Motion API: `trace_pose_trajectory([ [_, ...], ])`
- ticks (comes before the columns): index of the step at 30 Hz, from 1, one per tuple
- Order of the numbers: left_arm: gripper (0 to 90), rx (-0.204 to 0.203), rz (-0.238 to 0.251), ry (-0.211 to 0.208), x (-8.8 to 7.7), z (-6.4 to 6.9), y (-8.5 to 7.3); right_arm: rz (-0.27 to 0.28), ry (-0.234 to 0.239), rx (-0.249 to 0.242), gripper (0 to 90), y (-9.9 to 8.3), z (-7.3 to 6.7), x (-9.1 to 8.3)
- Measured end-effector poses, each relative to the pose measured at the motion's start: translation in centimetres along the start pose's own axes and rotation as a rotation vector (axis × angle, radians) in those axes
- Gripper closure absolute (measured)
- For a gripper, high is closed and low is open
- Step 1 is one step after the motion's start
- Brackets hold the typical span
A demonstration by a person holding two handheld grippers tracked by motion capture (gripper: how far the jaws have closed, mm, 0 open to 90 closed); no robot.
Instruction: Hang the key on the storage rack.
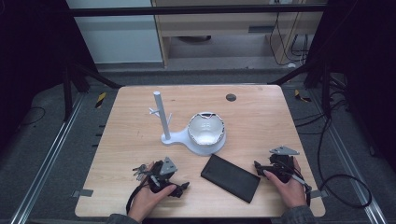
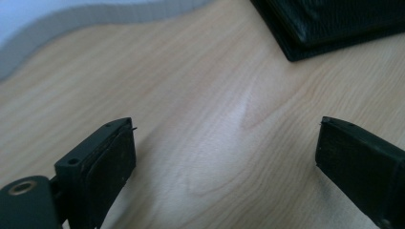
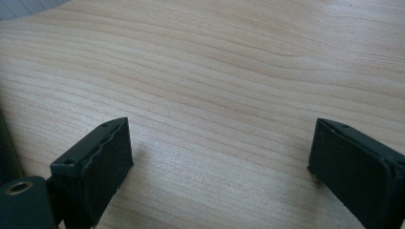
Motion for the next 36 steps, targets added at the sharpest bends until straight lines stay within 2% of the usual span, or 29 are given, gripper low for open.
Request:
trace_pose_trajectory([
  [2, 5.7, 0.028, -0.023, 0.030, -1.3, -0.9, 0.3, -0.001, 0.001, 0.000, 7.4, 0.0, 0.0, 0.0],
  [4, 6.1, 0.040, -0.038, 0.066, -2.7, -2.0, 0.3, -0.001, 0.001, -0.001, 7.5, 0.0, 0.0, 0.0],
  [6, 6.2, 0.018, -0.074, 0.077, -4.0, -3.4, 0.3, -0.001, 0.004, -0.002, 7.5, -0.1, -0.1, 0.0],
  [7, 6.1, 0.018, -0.074, 0.077, -4.0, -3.4, 0.3, -0.001, 0.004, -0.002, 7.5, -0.1, -0.1, 0.0],
  [9, 6.3, 0.014, -0.116, 0.093, -5.3, -4.7, 0.1, -0.003, 0.011, -0.002, 7.5, -0.1, -0.1, -0.1],
  [10, 8.0, 0.011, -0.152, 0.117, -6.5, -6.0, -0.2, -0.004, 0.013, -0.008, 7.5, -0.2, -0.2, -0.2],
  [11, 8.1, 0.011, -0.152, 0.117, -6.5, -6.0, -0.2, -0.004, 0.013, -0.008, 7.5, -0.2, -0.2, -0.2],
  [12, 7.7, 0.007, -0.193, 0.104, -7.4, -7.2, -0.5, -0.002, 0.014, -0.011, 7.4, -0.2, -0.2, -0.2],
  [13, 7.5, 0.007, -0.193, 0.104, -7.4, -7.2, -0.5, -0.002, 0.014, -0.011, 7.4, -0.2, -0.2, -0.2],
  [14, 7.6, -0.025, -0.202, 0.107, -7.9, -8.4, -0.8, -0.003, 0.015, -0.014, 7.2, -0.2, -0.2, -0.2],
  [15, 8.1, -0.025, -0.202, 0.107, -7.9, -8.4, -0.8, -0.003, 0.015, -0.014, 7.2, -0.2, -0.2, -0.2],
  [16, 8.6, -0.048, -0.215, 0.089, -8.2, -9.2, -1.0, -0.003, 0.015, -0.015, 7.2, -0.2, -0.2, -0.2],
  [17, 8.7, -0.048, -0.215, 0.089, -8.2, -9.2, -1.0, -0.003, 0.015, -0.015, 7.2, -0.2, -0.2, -0.2],
  [18, 9.3, -0.046, -0.239, 0.065, -8.0, -9.4, -1.1, -0.003, 0.014, -0.015, 7.3, -0.2, -0.2, -0.2],
  [21, 15.6, -0.046, -0.261, 0.056, -7.5, -9.5, -1.2, -0.003, 0.014, -0.015, 7.3, -0.3, -0.2, -0.2],
  [22, 17.4, -0.026, -0.300, 0.032, -6.9, -9.5, -1.4, -0.004, 0.016, -0.010, 7.3, -0.3, -0.3, -0.3],
  [24, 26.1, 0.017, -0.348, 0.018, -6.3, -9.4, -1.5, -0.004, 0.016, -0.017, 7.3, -0.3, -0.3, -0.3],
  [25, 26.3, 0.017, -0.348, 0.018, -6.3, -9.4, -1.5, -0.004, 0.016, -0.017, 7.3, -0.3, -0.3, -0.3],
  [26, 29.4, 0.043, -0.376, -0.012, -5.9, -9.3, -1.8, -0.002, 0.017, -0.020, 7.3, -0.3, -0.3, -0.3],
  [27, 31.8, 0.053, -0.389, -0.023, -5.8, -9.3, -1.9, -0.002, 0.017, -0.016, 7.3, -0.4, -0.4, -0.3],
  [30, 36.2, 0.050, -0.403, -0.044, -5.4, -9.3, -2.5, -0.005, 0.019, -0.020, 7.3, -0.4, -0.4, -0.3],
  [36, 38.5, 0.039, -0.415, -0.046, -4.7, -9.5, -3.1, -0.004, 0.019, -0.021, 7.2, -0.4, -0.4, -0.3],
])
Point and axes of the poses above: each handheld gripper's, and its own axes: x roughly forward along the jaws, y roughly out of its top, z roughly to its right, the point moved 1 cm from there along x, roughly forward along the jaws, and after that the axes turned 7 degrees about x, right-handed, at the moved point
